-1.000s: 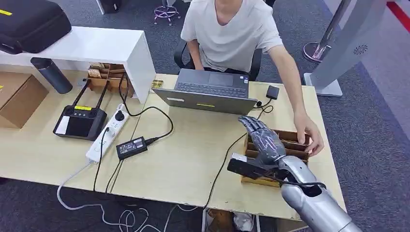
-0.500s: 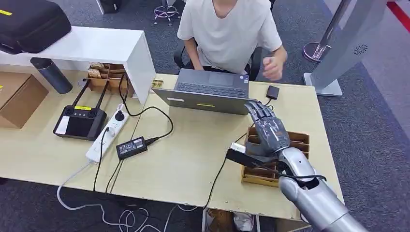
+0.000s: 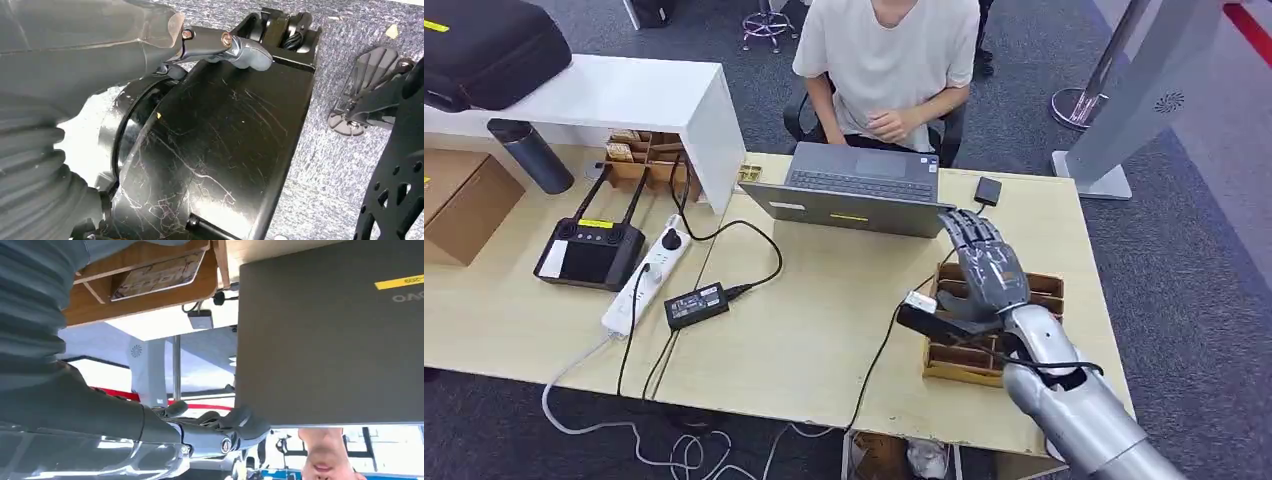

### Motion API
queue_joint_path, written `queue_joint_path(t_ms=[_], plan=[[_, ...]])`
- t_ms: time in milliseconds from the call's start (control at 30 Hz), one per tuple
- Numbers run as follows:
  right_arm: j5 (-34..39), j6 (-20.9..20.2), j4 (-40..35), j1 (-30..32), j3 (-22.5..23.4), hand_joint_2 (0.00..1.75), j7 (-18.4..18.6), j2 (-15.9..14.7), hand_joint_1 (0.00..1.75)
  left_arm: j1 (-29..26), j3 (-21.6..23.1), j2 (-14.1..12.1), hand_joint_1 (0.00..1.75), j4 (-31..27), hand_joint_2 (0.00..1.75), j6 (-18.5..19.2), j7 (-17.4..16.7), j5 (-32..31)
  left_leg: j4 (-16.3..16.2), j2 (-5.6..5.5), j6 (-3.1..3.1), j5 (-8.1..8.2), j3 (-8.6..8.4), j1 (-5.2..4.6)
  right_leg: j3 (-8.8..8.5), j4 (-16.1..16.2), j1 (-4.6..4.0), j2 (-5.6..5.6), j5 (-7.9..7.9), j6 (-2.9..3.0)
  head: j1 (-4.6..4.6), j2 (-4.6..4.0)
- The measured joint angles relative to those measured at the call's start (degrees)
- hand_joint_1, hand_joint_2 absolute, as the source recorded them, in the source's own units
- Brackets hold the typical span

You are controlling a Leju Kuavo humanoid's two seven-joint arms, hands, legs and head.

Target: Pass the card to the sensor for recognition and then transmit it.

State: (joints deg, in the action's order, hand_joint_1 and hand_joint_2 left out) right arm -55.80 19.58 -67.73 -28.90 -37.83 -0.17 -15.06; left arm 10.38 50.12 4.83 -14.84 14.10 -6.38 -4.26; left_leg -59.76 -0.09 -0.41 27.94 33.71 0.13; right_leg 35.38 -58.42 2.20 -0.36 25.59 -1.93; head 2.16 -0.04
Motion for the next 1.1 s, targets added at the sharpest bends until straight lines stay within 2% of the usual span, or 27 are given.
queue_joint_path(t_ms=[1000, 1033, 1067, 1100], plan=[[1.49, 0.83, -1.05, 5.15, 3.93, 1.75, 0.02, -2.69, 0.02, -0.33, -0.66, 0.04, 0.0, 0.0, 1.75, -0.92, 0.02, 0.0, 0.0, 0.03, 0.0, 0.0, 0.0, 0.0, 0.02, 0.01, 0.0, 0.02, 0.0, 0.0, 0.0, 0.0], [1.55, 0.83, -1.12, 5.32, 4.13, 1.75, 0.0, -2.69, 1.59, -0.33, -0.66, 0.04, 0.0, 0.0, 1.75, -0.92, 0.02, 0.0, 0.0, 0.03, 0.0, 0.0, 0.0, -0.01, 0.02, 0.01, 0.0, 0.02, 0.0, 0.0, 0.0, 0.0], [1.57, 0.79, -1.14, 5.46, 4.35, 1.75, 0.0, -2.69, 1.75, -0.34, -0.66, 0.07, 0.0, 0.0, 1.75, -0.92, 0.02, 0.0, 0.0, 0.03, 0.0, 0.0, 0.01, -0.01, 0.02, 0.01, 0.0, 0.02, 0.0, 0.0, 0.0, 0.0], [1.6, 0.77, -1.14, 5.68, 4.46, 1.75, -0.11, -2.71, 1.75, -0.34, -0.66, 0.07, 0.0, 0.0, 1.75, -0.92, 0.02, 0.0, 0.0, 0.02, 0.0, 0.0, 0.01, -0.01, 0.01, 0.01, 0.0, 0.02, 0.0, 0.0, 0.0, 0.0]])
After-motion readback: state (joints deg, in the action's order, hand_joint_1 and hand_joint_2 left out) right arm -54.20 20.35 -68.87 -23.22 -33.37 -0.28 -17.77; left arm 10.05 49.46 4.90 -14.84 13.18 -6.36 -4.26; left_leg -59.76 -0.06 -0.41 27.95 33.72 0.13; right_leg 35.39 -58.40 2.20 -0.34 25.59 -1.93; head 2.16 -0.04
